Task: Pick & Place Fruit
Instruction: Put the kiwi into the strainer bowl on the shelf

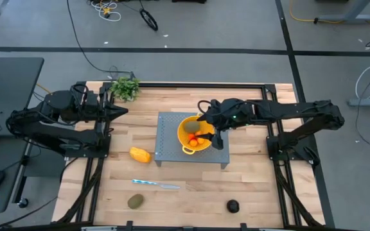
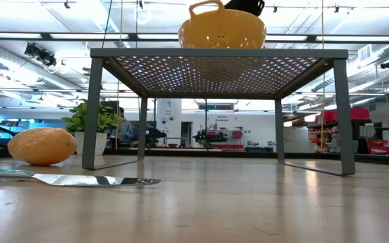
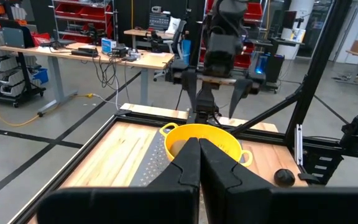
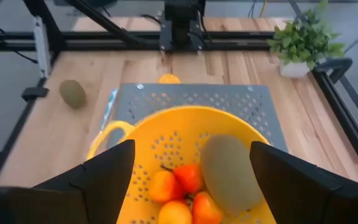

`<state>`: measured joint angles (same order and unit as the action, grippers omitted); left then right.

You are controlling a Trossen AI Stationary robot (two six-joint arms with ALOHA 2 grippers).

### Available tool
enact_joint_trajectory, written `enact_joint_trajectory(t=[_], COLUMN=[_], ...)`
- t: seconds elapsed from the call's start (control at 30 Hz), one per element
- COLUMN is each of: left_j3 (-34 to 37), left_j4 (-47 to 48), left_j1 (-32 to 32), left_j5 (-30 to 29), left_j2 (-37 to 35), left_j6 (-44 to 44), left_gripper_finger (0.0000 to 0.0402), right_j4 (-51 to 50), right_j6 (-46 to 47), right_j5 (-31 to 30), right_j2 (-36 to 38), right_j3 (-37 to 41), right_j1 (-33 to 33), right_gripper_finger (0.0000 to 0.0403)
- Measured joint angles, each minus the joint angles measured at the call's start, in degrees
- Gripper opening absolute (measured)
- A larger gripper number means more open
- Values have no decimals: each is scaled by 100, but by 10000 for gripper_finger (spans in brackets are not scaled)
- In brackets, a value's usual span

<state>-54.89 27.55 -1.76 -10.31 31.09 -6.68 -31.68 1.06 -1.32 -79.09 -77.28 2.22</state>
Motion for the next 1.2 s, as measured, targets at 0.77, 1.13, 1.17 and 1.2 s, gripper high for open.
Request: enact_joint_trajectory(t=[0.77, 1.13, 1.17, 1.2], left_j3=[0, 0, 0, 0], left_j4=[2, 0, 1, 1], left_j1=[0, 0, 0, 0], left_j5=[0, -2, -2, -2], left_j2=[-2, -2, -2, -2], left_j6=[-2, 9, 7, 4], left_gripper_finger=[2, 2, 2, 2], right_j4=[-23, -22, -22, -22], right_j6=[-2, -66, -96, -119], right_j5=[4, -7, -5, -7], right_j2=[381, 431, 431, 431], right_j3=[0, 0, 0, 0], right_j1=[13, 13, 13, 13], right_gripper_finger=[235, 132, 125, 118])
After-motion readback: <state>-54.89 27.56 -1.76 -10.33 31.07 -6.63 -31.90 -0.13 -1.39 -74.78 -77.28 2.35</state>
